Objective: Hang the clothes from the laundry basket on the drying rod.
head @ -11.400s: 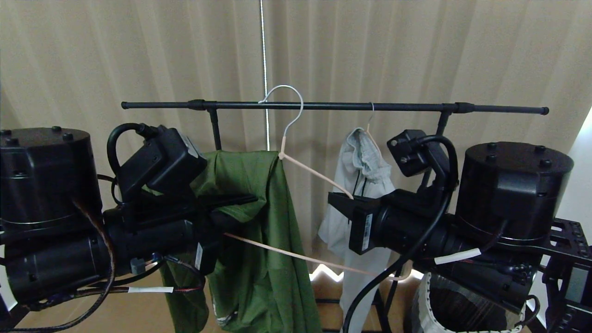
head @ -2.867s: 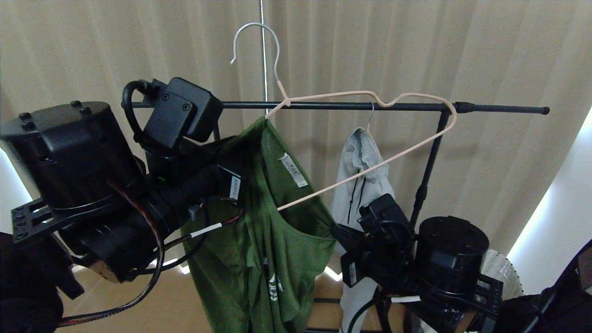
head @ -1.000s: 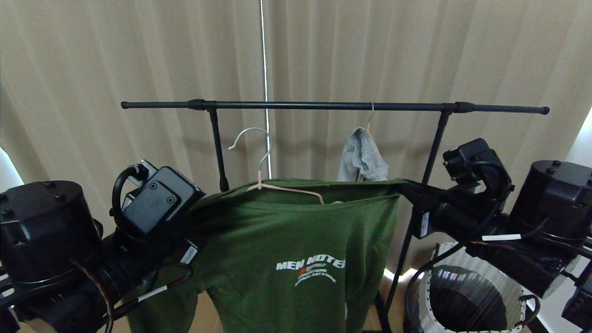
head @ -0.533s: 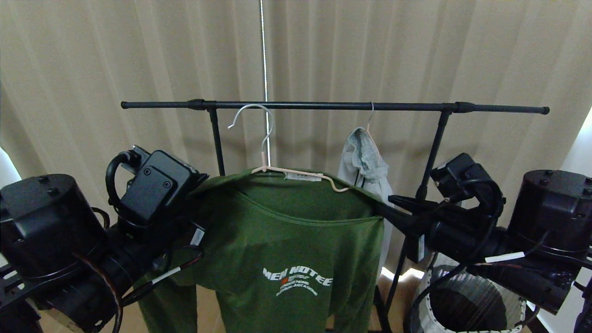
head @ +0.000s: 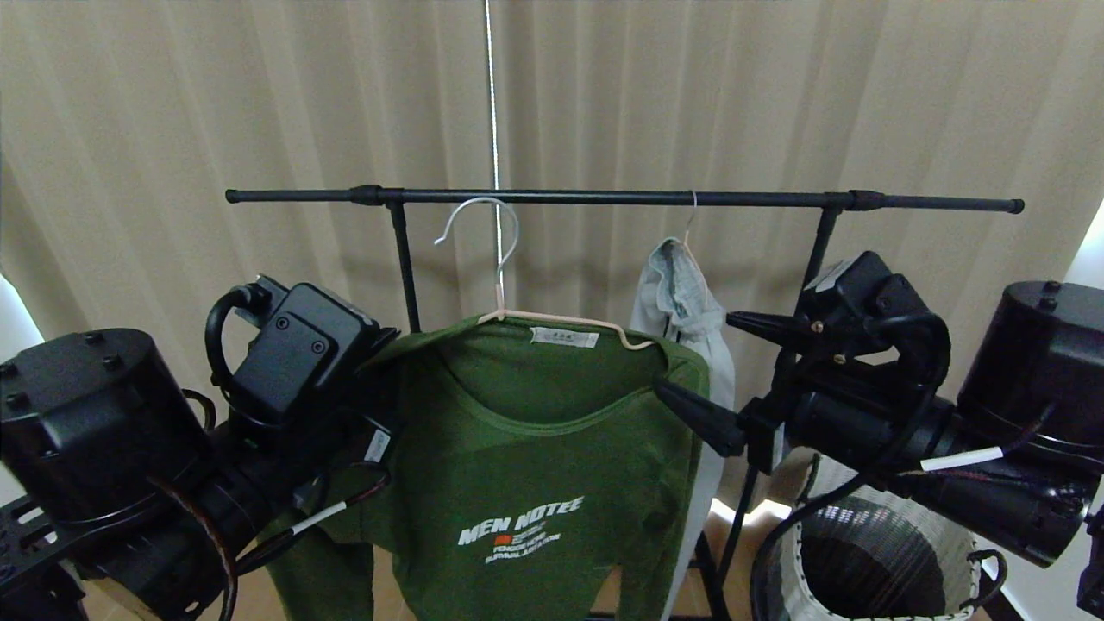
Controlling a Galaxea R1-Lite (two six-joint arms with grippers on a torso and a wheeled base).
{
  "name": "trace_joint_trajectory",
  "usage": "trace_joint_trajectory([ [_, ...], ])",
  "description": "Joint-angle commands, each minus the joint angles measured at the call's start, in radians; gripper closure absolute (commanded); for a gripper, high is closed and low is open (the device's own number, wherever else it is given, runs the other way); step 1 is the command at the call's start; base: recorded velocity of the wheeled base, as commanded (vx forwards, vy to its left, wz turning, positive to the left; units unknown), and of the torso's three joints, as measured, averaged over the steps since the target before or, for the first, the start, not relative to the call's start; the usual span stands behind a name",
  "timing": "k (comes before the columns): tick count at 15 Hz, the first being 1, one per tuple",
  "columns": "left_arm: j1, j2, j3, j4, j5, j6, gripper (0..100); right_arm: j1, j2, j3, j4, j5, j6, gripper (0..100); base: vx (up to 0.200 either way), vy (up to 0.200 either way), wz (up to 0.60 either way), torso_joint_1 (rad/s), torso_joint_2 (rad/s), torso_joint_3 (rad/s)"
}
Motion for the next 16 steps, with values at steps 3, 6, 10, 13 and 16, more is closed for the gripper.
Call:
trace_joint_trajectory([
  [3,-0.047,0.0,0.001,-0.041,-0.002,0.007,100,-0.002,0.073,-0.089,0.004,-0.002,-0.072,0,0.0,0.0,0.0,0.0,0.0,0.0],
  [6,-0.082,-0.001,0.006,-0.045,-0.002,0.011,100,-0.01,0.122,-0.157,0.005,-0.005,-0.108,0,0.0,0.0,0.0,0.0,0.0,0.0],
  [10,-0.09,-0.001,0.021,-0.045,-0.005,0.024,100,-0.023,0.142,-0.201,0.005,-0.007,-0.129,0,0.0,0.0,0.0,0.0,0.0,0.0],
  [13,-0.109,-0.001,0.026,-0.047,-0.024,0.027,100,-0.019,0.145,-0.194,0.004,-0.005,-0.137,0,0.0,0.0,0.0,0.0,0.0,0.0],
  [16,-0.127,-0.001,0.023,-0.047,-0.037,0.03,100,-0.008,0.145,-0.188,0.004,-0.003,-0.137,0,0.0,0.0,0.0,0.0,0.0,0.0],
])
